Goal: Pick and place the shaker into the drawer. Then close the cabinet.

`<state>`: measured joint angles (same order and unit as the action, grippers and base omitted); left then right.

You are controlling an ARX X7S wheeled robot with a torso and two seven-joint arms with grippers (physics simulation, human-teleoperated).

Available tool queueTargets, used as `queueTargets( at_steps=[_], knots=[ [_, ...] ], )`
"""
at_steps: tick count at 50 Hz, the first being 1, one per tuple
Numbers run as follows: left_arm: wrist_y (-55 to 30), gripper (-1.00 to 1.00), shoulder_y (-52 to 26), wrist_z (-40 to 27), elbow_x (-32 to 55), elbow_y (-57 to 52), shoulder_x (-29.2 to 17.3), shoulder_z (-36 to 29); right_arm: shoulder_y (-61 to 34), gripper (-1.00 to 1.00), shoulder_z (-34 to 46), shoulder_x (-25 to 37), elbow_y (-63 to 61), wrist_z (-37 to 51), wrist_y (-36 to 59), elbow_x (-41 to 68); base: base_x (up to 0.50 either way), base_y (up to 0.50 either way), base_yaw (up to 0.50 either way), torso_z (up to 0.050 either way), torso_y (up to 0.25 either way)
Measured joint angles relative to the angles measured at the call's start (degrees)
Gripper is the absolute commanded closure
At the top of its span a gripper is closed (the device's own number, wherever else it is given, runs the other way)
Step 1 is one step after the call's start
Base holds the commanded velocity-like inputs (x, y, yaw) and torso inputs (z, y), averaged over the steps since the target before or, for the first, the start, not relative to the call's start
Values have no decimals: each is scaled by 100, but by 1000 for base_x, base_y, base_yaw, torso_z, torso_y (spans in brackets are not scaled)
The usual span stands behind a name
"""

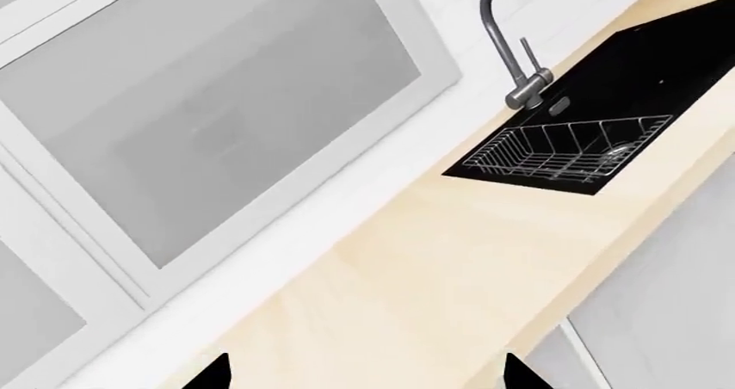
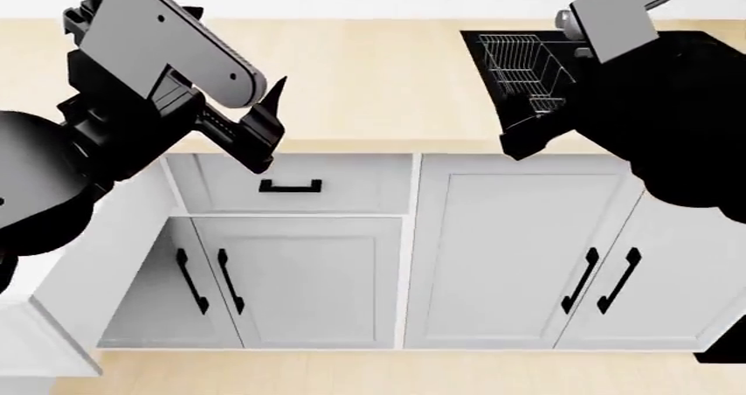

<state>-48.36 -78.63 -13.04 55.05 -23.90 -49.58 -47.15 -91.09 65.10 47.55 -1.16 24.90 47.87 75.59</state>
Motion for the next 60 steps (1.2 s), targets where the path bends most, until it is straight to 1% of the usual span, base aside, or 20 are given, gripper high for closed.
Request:
queueTargets(
  at_steps=[5, 13, 19, 26, 33, 43, 53, 60],
  knots=[
    [163, -100, 368, -422, 133, -92, 195, 66, 158, -100, -49, -60, 66, 81, -158, 41, 0, 0, 0, 0, 0],
    [667, -100, 1254, -1428, 238, 53, 927, 160, 549, -100, -114, -288, 337, 218, -611, -33, 0, 0, 0, 0, 0],
    [1151, -100, 1967, -1953, -135, 394, 1463, -19, 974, -100, -137, -452, 598, 343, -1026, -137, 0, 0, 0, 0, 0],
    [1972, -100, 2701, -2313, -863, 1154, 1999, -243, 1605, -100, -161, -636, 997, 426, -1605, -258, 0, 0, 0, 0, 0],
    [2828, -100, 3204, -2387, -1524, 2227, 2448, -398, 2200, -100, -168, -887, 1495, 368, -2168, -383, 0, 0, 0, 0, 0],
    [3698, -100, 3713, -2196, -1843, 3728, 2961, -407, 3066, -100, -290, -1361, 2392, 90, -3114, -489, 0, 0, 0, 0, 0],
    [4579, -100, 3959, -1981, -2211, 5776, 3586, -440, 3969, -100, -489, -2126, 3936, -475, -4205, -505, 0, 0, 0, 0, 0],
    [5338, -100, 3888, -1776, -2423, 7640, 4080, -384, 4381, -100, -642, -2960, 5556, -1175, -4966, -533, 0, 0, 0, 0, 0]
  ],
)
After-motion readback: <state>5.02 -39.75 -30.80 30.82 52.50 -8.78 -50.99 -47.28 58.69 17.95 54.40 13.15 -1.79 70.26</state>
